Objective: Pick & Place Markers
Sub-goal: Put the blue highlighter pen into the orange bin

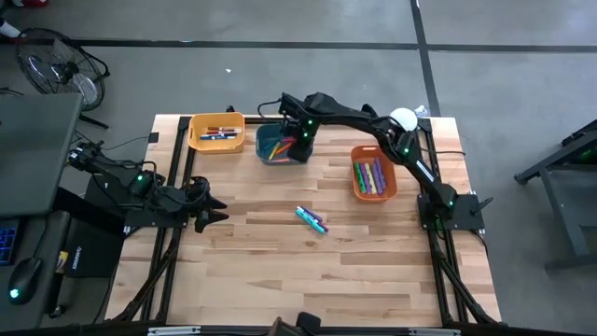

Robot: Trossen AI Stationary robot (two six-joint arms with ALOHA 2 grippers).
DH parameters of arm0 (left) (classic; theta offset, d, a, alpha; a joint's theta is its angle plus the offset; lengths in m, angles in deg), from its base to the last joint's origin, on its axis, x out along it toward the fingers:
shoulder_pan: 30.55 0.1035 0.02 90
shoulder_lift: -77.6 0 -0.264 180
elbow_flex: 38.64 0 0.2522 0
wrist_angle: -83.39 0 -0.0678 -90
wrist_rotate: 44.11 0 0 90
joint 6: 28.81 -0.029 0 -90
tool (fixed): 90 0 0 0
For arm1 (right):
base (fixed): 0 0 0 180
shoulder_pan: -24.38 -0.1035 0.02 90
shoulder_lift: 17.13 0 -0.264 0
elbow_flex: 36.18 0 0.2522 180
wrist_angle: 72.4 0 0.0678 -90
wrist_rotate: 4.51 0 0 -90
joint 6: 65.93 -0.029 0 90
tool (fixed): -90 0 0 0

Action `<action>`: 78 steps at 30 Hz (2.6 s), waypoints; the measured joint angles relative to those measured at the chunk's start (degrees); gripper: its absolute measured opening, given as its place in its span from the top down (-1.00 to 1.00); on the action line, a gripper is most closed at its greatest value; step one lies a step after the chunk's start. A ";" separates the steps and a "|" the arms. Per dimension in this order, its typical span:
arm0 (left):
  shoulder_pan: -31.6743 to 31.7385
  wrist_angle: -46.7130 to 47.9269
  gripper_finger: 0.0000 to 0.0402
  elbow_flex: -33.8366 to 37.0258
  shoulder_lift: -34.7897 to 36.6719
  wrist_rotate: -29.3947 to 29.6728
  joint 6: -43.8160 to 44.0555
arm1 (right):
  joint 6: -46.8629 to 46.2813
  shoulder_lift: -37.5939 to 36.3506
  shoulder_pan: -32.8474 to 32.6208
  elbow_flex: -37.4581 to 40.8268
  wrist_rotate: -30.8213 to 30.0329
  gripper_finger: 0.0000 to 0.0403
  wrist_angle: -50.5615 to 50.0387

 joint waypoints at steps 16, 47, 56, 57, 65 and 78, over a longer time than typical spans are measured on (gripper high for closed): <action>0.00 0.07 -0.15 0.00 0.00 0.07 -0.55 | -19.31 -11.78 -4.99 -0.05 5.57 0.51 -6.22; -0.02 1.43 -0.15 0.00 -0.02 -0.04 -1.11 | -41.41 -7.85 -31.36 0.26 -14.63 0.08 -12.02; -0.01 1.39 -0.15 -0.02 -0.39 -0.49 -1.09 | -49.16 -0.75 -31.77 0.24 -16.61 -0.13 -14.86; -0.02 1.36 -0.15 -0.02 -0.42 -0.52 -1.10 | -48.90 0.09 -31.77 0.24 -16.29 -0.12 -14.97; -0.02 1.40 -0.15 -0.02 -0.50 -0.90 -1.09 | -48.16 4.01 -31.77 0.24 -18.21 -0.05 -15.42; 0.00 1.91 -0.15 -0.02 -0.50 -1.95 -1.09 | -48.04 6.05 -31.77 0.21 -17.69 -0.05 -12.31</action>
